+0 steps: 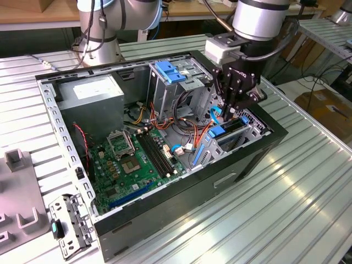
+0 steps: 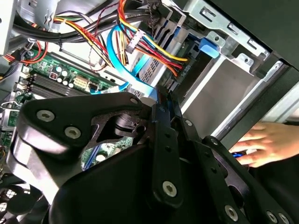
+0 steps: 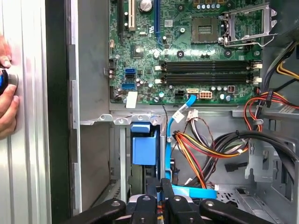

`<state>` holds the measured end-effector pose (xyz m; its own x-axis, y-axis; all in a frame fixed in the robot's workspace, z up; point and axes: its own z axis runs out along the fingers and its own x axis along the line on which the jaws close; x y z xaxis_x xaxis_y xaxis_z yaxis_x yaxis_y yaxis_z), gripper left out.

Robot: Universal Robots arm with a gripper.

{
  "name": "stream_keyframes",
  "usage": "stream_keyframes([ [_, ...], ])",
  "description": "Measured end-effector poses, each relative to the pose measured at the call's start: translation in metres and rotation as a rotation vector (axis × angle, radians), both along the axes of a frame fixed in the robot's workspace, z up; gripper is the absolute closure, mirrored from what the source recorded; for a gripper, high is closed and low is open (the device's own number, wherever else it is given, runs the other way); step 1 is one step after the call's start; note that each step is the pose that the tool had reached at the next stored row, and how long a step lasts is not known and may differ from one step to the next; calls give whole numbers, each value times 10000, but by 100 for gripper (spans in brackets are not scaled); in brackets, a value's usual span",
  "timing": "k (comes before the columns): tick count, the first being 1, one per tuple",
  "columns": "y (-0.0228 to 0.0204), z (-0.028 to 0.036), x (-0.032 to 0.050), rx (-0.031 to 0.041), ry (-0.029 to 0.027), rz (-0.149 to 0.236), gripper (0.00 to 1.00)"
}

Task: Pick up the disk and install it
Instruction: 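Insert the second disk wire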

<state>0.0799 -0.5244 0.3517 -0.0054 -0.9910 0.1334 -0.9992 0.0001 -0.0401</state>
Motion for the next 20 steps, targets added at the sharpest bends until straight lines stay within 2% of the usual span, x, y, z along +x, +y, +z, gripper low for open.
stream_keyframes([
  [1, -32, -5, -1, 96, -10, 4, 84],
  [2, -40, -7, -1, 128, -15, 3, 84],
  [6, -41, -7, -1, 132, -22, 5, 84],
  [8, -41, -7, -1, 132, -71, 10, 84],
  [18, -41, -7, -1, 132, -79, 11, 84],
  [19, -45, -7, -1, 143, -79, 12, 84],
  [20, -71, -7, -1, 179, -79, 10, 84],
])
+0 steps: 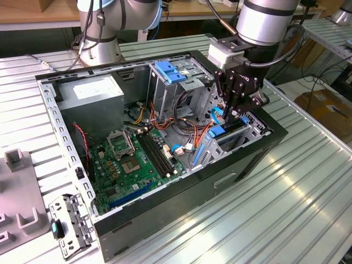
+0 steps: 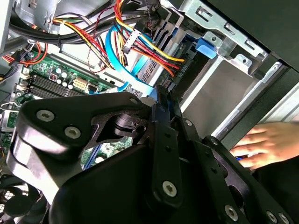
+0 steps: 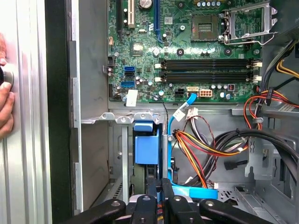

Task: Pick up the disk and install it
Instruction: 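Insert the second disk wire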

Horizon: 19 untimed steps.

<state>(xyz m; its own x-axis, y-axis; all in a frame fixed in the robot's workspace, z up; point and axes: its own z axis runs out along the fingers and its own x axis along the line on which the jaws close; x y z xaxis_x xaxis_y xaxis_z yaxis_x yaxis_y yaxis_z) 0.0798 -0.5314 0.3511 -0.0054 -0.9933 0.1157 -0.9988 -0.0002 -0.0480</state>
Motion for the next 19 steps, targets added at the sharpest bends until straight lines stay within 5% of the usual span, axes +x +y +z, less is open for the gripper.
stream_keyframes([
  [2, -45, -3, 0, 71, -1, 0, 84],
  [4, -72, -5, 0, 345, -23, 0, 84],
  [7, -79, -6, 1, 633, -66, 4, 84],
  [16, -134, -16, -8, 773, -335, 51, 84],
  [19, -158, -17, -9, 796, -358, 52, 84],
])
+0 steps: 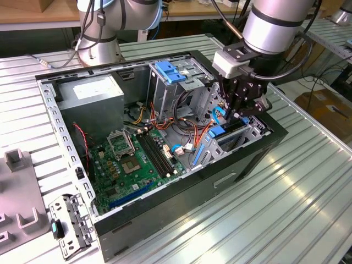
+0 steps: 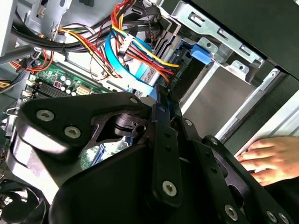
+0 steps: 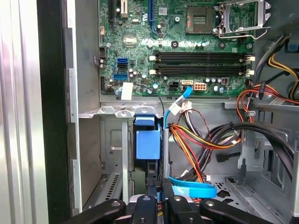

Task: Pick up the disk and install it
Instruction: 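Insert the second disk wire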

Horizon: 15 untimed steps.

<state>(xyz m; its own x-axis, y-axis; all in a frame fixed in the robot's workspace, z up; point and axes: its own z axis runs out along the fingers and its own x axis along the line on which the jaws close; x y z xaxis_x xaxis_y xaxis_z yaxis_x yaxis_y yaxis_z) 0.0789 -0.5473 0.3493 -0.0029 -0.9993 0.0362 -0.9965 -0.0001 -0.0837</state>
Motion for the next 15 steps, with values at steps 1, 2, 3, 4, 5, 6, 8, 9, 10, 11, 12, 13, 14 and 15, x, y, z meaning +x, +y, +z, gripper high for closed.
stream_keyframes([
  [1, -8, 0, 0, 0, -6, 0, 84],
  [2, -17, 0, 0, 0, -15, -1, 84],
  [3, -24, -2, 0, 3, -21, -1, 84],
  [4, -25, -7, 0, 2, -23, -1, 84],
  [5, -25, -12, 0, 2, -23, -1, 84],
  [6, -25, -14, 0, 1, -23, -1, 84],
  [8, -25, -18, 0, 1, -23, -1, 84],
  [9, -25, -19, 0, 1, -23, -1, 84],
  [10, -26, -19, 1, 2, -23, -1, 84],
  [11, -25, -19, 1, 7, -28, -1, 84],
  [12, -25, -18, 2, 9, -34, -1, 84],
  [13, -25, -18, 2, 11, -40, 0, 84],
  [14, -25, -17, 2, 19, -54, 0, 84],
  [15, -25, -16, 2, 34, -68, 0, 84],
])
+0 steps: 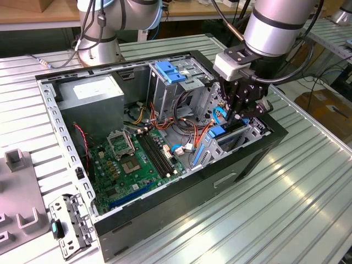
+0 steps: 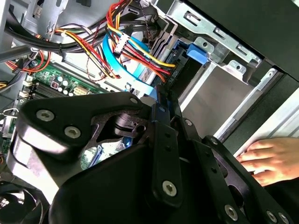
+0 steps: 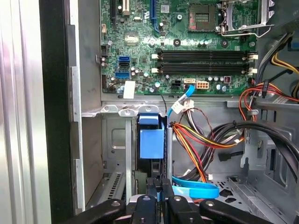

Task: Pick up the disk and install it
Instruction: 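Insert the second disk wire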

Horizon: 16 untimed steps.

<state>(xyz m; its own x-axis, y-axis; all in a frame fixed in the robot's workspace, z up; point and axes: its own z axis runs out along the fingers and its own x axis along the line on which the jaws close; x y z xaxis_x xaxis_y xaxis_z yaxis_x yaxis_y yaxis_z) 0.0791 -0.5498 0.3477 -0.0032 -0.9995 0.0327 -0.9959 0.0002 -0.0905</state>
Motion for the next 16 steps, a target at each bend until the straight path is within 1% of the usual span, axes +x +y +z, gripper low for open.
stream_keyframes([
  [3, 0, -6, 0, 63, -17, 0, 84],
  [5, 0, -14, -1, 79, -16, 0, 84],
  [8, 0, -29, -1, 85, -15, 0, 84],
  [11, 0, -31, 0, 83, -16, 0, 84],
  [14, -2, -68, -1, 76, -15, 0, 84],
  [16, -3, -73, -1, 80, -15, -1, 84],
])
